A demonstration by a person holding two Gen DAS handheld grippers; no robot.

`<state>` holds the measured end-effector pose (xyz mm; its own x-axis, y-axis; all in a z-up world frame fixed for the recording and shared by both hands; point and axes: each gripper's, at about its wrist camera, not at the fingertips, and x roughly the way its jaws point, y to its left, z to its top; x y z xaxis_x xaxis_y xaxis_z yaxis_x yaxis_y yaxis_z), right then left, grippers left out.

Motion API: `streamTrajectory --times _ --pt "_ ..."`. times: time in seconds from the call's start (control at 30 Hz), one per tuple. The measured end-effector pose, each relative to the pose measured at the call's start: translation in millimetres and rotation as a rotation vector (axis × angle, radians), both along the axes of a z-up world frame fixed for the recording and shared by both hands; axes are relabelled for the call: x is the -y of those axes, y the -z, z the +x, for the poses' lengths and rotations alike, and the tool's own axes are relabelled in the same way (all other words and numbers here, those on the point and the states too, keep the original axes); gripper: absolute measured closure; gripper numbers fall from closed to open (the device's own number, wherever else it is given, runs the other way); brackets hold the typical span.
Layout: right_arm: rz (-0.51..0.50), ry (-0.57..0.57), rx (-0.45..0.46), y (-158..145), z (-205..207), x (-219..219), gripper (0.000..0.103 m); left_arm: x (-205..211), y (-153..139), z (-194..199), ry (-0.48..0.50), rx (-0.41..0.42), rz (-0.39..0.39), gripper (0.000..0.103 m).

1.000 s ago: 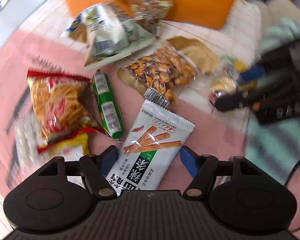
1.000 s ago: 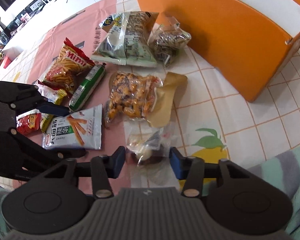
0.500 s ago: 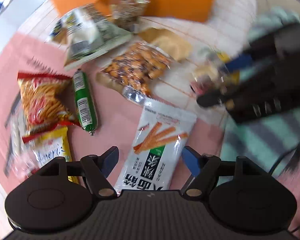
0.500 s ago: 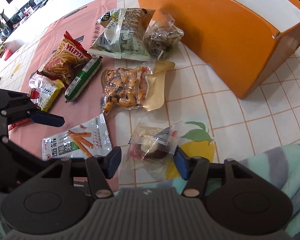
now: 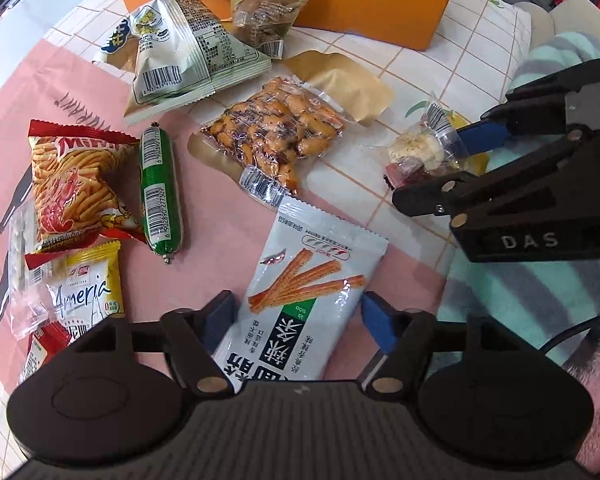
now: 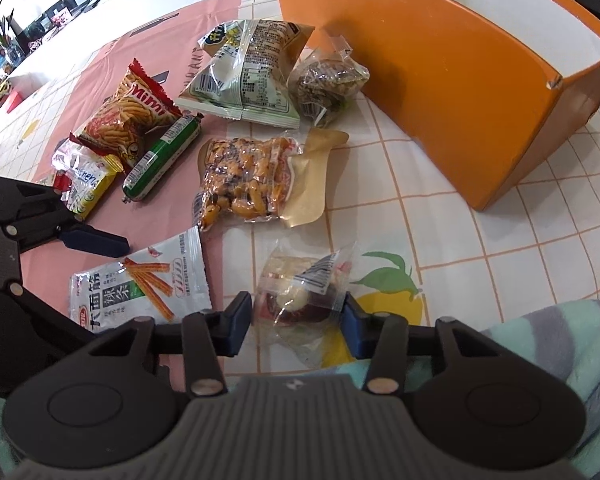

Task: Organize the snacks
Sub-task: 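Carry both bags over the orange box with the left and right tools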

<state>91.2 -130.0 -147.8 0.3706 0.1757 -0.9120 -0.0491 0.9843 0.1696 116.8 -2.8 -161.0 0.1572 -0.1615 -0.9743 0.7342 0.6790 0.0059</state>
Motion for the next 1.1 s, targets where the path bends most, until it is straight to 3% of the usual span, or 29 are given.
streamTrajectory --times 0.3,0.57,0.8,1.1 --pt "0.011 0.018 -0.013 -2 1 3 0.064 6 0 -7 -0.184 0.013 -0.006 0.039" --pt "0.01 0.024 0.042 -27 -13 10 0.065 -9 -21 -20 -0.298 0.029 -0.064 0.04" --pt "0.004 0.013 0.13 -61 -27 20 0.065 -20 -69 -29 -0.368 0.073 -0.151 0.04" --pt "0.005 -0.035 0.248 -120 -35 50 0.067 4 -145 -37 -0.374 0.151 -0.266 0.04"
